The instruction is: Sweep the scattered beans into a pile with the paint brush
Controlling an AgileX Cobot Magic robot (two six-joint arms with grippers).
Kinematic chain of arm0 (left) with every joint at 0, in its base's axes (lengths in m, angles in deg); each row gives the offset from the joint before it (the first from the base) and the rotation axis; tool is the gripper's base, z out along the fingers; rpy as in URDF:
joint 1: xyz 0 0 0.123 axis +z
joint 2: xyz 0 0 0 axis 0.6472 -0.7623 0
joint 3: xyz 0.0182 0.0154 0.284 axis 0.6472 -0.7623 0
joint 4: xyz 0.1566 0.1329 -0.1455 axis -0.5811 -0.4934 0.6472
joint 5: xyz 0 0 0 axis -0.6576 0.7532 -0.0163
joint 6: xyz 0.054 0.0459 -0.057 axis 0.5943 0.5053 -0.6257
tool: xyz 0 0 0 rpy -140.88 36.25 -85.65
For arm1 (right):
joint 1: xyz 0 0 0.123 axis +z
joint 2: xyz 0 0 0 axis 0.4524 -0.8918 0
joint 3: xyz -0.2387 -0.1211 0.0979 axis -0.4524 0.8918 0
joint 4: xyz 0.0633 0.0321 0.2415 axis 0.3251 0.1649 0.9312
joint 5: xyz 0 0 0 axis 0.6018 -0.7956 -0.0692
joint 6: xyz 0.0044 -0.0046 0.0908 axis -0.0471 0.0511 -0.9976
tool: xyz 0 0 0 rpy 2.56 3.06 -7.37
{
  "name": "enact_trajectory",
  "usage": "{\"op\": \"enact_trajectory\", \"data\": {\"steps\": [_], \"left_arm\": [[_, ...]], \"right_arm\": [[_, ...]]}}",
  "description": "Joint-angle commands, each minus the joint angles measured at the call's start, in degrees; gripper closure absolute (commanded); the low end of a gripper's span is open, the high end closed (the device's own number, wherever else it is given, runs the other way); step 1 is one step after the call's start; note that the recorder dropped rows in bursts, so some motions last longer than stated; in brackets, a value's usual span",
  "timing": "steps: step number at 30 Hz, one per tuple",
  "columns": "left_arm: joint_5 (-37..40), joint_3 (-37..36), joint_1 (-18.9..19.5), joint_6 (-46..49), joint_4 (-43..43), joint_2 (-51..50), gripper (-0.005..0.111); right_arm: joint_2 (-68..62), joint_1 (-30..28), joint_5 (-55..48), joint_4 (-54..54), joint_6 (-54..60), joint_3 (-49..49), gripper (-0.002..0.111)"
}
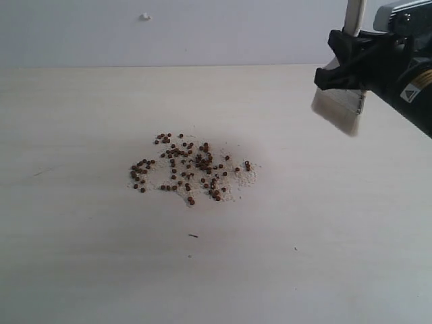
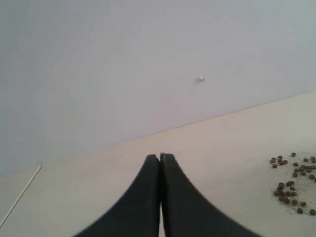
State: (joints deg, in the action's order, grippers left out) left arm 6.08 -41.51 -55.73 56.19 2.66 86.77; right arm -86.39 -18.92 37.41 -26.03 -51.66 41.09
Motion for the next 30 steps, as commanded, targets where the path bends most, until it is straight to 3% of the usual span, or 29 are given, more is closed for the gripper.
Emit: {"op": "enact_trajectory", "data": {"steps": [1, 8, 13, 18, 30], "left_arm": [[0.1, -0.2, 0.0, 0.0, -0.1, 0.2, 0.107], [0.1, -0.2, 0.0, 0.0, -0.1, 0.2, 0.107], [0.1, -0.2, 0.0, 0.0, -0.1, 0.2, 0.107], [0.1, -0.2, 0.0, -0.1, -0.1, 0.2, 0.107], [0.1, -0.2, 0.0, 0.1, -0.1, 0.2, 0.107]], "right_arm": [[-4.3, 0.1, 5.7, -2.8, 4.9, 0.6, 0.108], [-9.2, 4.6, 8.4, -2.4, 18.4, 0.6, 0.108], [-10.2, 10.8, 11.7, 7.1, 27.6, -0.4, 0.108], [-13.9, 13.7, 11.5, 11.8, 27.5, -3.9, 0.108], [-24.3, 13.7, 11.0, 11.6, 20.9, -8.0, 0.108]]}}
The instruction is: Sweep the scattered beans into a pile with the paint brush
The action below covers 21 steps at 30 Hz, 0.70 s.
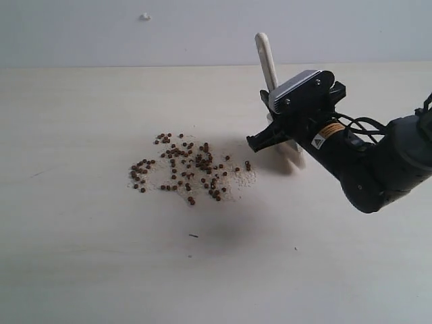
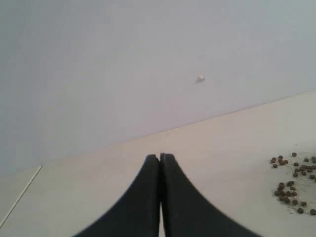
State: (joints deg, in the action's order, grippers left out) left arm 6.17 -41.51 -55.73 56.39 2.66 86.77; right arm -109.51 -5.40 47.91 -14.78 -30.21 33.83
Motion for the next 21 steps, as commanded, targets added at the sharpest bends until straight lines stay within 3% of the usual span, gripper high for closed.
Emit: {"op": "enact_trajectory", "data": {"steps": [1, 14, 19, 21], "left_arm": [[0.1, -0.2, 0.0, -0.1, -0.1, 0.2, 0.107], [0.1, -0.2, 0.0, -0.2, -0.1, 0.2, 0.107], [0.1, -0.2, 0.0, -0.2, -0.1, 0.2, 0.107], [0.1, -0.2, 0.0, -0.1, -0.1, 0.2, 0.107]], "right_arm": [[-1.5, 0.3, 0.3, -0.2, -0.7, -0.7, 0.108], [-1.8, 5.2, -2.9, -3.5, -0.8, -0.7, 0.108], [-1.9, 5.2, -3.9, -3.6, -14.8, -2.0, 0.108], [-1.9, 5.2, -7.4, -3.6, -15.1, -3.1, 0.108]]}}
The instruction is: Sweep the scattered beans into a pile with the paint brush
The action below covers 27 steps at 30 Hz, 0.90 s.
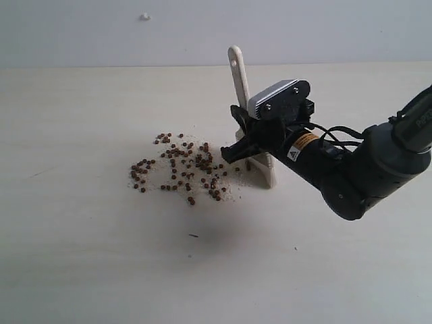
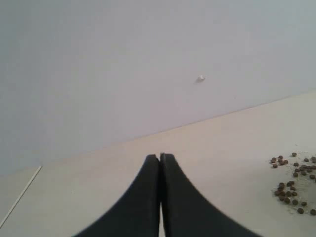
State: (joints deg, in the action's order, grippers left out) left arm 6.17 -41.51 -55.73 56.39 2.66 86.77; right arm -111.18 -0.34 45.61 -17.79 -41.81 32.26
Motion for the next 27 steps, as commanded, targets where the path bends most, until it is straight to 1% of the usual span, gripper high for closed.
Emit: {"op": "enact_trajectory", "data": {"steps": [1, 2, 9, 11, 12, 14, 18, 25, 27], "left_arm": [[0.1, -0.2, 0.0, -0.1, -0.1, 0.2, 0.107], [0.1, -0.2, 0.0, -0.1, -0.1, 0.2, 0.107], [0.1, -0.2, 0.0, -0.1, -0.1, 0.2, 0.107], [0.1, -0.2, 0.0, -0.1, -0.1, 0.2, 0.107], [0.1, -0.2, 0.0, -0.1, -0.1, 0.2, 0.107], [0.1, -0.2, 0.0, -0.1, -0.1, 0.2, 0.107], [0.1, -0.2, 0.0, -0.1, -0.1, 0.2, 0.107], [0.1, -0.2, 0.0, -0.1, -0.1, 0.2, 0.107], [0.1, -0.2, 0.0, -0.1, -0.1, 0.2, 0.107]], "right_arm": [[-0.3, 0.1, -6.3, -0.6, -3.7, -1.9, 0.108], [-0.3, 0.1, -8.1, -0.6, -5.2, -2.6, 0.108], [-0.3, 0.4, -10.1, -0.6, -14.9, -7.0, 0.108], [-0.3, 1.1, -10.1, -0.3, -14.9, -7.6, 0.108], [-0.3, 1.7, -9.3, 0.1, -14.1, -8.0, 0.108], [0.6, 2.1, -6.7, 3.8, -8.8, -8.1, 0.108], [4.7, 2.1, -6.6, 11.5, -0.4, -7.6, 0.108], [10.2, 2.1, -6.8, 11.7, 0.1, -5.3, 0.108], [12.5, 2.1, -7.0, 12.8, 3.3, -3.9, 0.108]]}}
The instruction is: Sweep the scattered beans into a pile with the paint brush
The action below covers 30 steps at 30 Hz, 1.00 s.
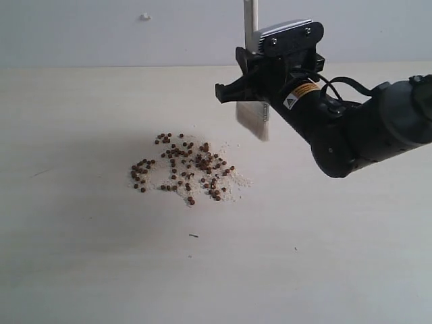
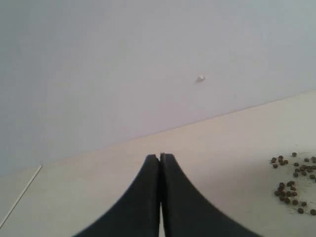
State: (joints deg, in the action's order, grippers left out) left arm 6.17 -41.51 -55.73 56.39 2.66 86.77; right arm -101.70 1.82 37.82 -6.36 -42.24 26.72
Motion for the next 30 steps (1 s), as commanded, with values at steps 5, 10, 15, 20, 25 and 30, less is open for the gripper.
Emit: {"op": "enact_trajectory", "data": {"steps": [5, 10, 15, 20, 25, 30], "left_arm": [[0.1, -0.2, 0.0, -0.2, -0.1, 0.2, 0.107], [0.1, -0.2, 0.0, -0.2, -0.1, 0.2, 0.107], [0.1, -0.2, 0.0, -0.1, -0.1, 0.2, 0.107], [0.1, -0.2, 0.0, -0.2, -0.1, 0.2, 0.107], [0.1, -0.2, 0.0, -0.2, -0.1, 0.2, 0.107], [0.1, -0.2, 0.0, -0.2, -0.1, 0.2, 0.107]], "right_arm": [[4.7, -0.1, -0.9, 7.4, 15.3, 3.1, 0.108], [4.4, -0.1, -3.1, 17.7, 27.6, 4.4, 0.108], [4.1, -0.1, -4.3, 16.8, 27.6, 5.4, 0.108], [4.1, -0.1, 2.2, 17.5, 27.6, 10.2, 0.108], [4.1, -0.1, 9.4, 15.3, 30.0, 15.7, 0.108], [4.0, 4.2, 11.5, 18.8, 37.8, 16.0, 0.108]]}}
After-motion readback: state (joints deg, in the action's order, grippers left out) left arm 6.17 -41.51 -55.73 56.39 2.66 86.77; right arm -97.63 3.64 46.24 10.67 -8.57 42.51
